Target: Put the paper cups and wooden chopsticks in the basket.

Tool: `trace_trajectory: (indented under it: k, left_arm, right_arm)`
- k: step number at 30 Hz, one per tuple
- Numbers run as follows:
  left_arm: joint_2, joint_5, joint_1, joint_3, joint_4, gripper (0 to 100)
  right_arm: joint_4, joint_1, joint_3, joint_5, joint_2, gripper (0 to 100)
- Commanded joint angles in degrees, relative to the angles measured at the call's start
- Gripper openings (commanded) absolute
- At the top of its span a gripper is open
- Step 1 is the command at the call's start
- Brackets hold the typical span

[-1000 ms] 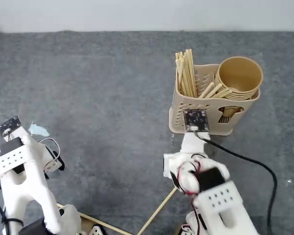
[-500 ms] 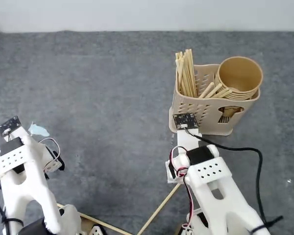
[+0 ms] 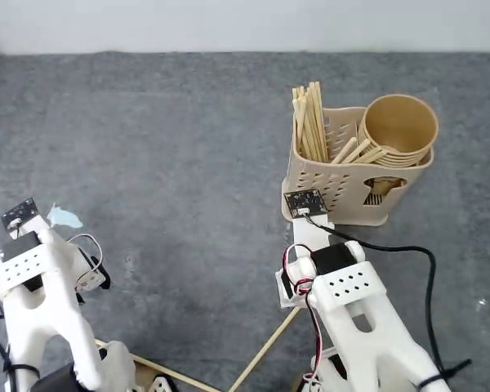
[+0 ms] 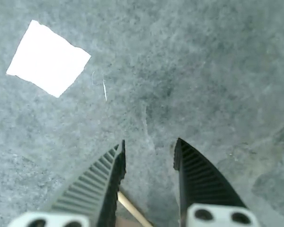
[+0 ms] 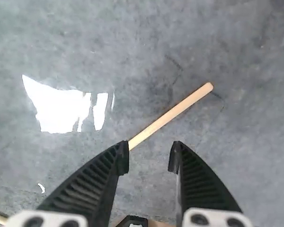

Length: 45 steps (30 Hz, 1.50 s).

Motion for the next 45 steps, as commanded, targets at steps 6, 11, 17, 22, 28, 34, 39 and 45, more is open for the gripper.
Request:
trace_trajectory:
  k: [6,11,17,22,28,34,39,45]
  left_arm:
    - [-1.85,-0.35,-0.09,-0.31,-0.7,17]
    - [-1.85,-0.35,-0.09,-0.31,-0.7,17]
    - [-1.85,-0.35,-0.09,-0.31,-0.7,17]
    - [-1.85,-0.35,-0.09,-0.31,-0.7,17]
    - [-1.85,-0.35,-0.09,-0.31,-0.7,17]
    - [-1.85,-0.35,-0.09,-0.31,-0.7,17]
    - [-1.85,-0.44,-0.09,-0.31,-0.7,17]
    - [-1.85,-0.44,-0.09,-0.31,-0.7,17]
  right_arm:
    - [-0.31,0.31,-2.99,2.73,0.4,15.1]
    - [-0.92,0.31,-2.99,2.81,1.98,14.8]
    - [-5.67,0.31,-3.34,2.9,12.35,14.8]
    - [-10.77,0.4,-3.34,2.81,17.63,14.8]
    - [-13.41,0.48,-3.34,2.81,20.44,14.7]
    - [-16.13,0.31,-3.25,2.81,22.64,10.1]
    - [-16.92,0.22,-3.25,2.81,22.81,2.2]
    - [-16.48,-0.57,-3.43,2.81,22.64,2.8]
